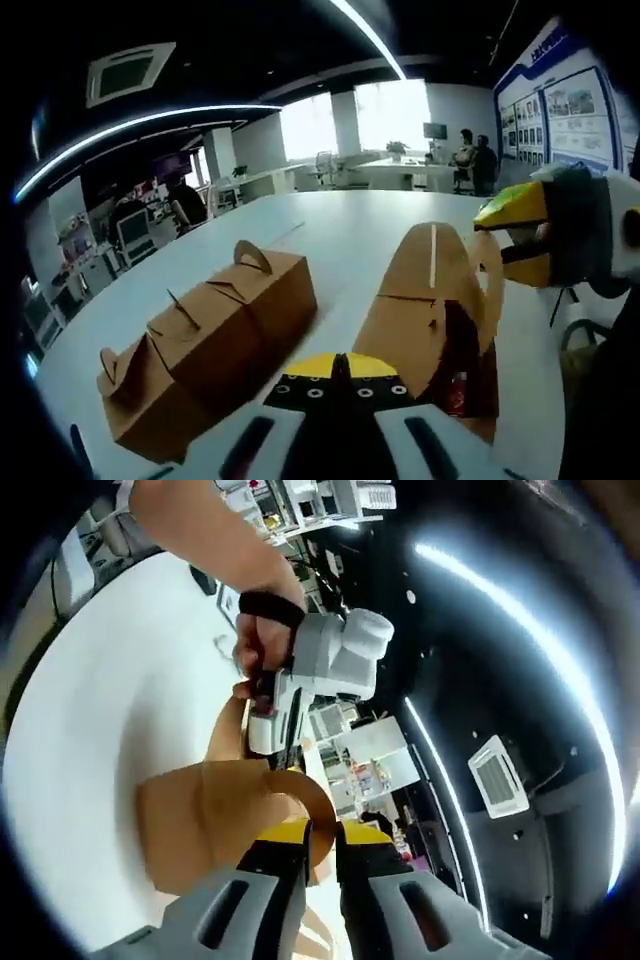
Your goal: Pick up one paper box from the group, open the paper box, and remove the item inside
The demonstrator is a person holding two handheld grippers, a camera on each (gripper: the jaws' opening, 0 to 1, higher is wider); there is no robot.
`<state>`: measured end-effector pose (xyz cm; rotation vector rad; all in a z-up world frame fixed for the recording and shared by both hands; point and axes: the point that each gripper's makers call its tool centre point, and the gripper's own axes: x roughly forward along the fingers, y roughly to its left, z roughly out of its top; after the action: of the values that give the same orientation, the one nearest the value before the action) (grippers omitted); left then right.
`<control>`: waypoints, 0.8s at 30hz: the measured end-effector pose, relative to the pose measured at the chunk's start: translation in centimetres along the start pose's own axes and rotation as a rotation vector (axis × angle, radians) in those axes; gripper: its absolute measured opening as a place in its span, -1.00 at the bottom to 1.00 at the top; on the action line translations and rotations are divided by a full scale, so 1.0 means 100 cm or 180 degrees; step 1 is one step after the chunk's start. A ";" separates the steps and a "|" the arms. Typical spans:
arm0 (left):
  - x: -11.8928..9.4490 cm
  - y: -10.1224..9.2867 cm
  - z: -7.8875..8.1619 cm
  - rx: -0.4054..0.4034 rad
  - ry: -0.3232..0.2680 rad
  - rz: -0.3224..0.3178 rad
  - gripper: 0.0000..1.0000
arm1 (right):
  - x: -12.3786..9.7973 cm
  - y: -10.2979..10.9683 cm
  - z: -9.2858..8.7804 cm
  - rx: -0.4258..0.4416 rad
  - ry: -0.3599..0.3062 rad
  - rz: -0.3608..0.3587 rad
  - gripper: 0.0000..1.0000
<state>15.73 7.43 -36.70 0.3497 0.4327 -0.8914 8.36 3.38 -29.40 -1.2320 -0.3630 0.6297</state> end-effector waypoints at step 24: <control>0.000 -0.004 0.002 0.0298 0.0014 0.0274 -0.91 | -0.067 0.046 0.018 0.1231 -0.0379 0.0849 -0.78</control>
<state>15.45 7.12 -36.59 0.4531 0.3780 -0.8286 0.95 1.46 -32.68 -0.8788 -0.1640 0.9571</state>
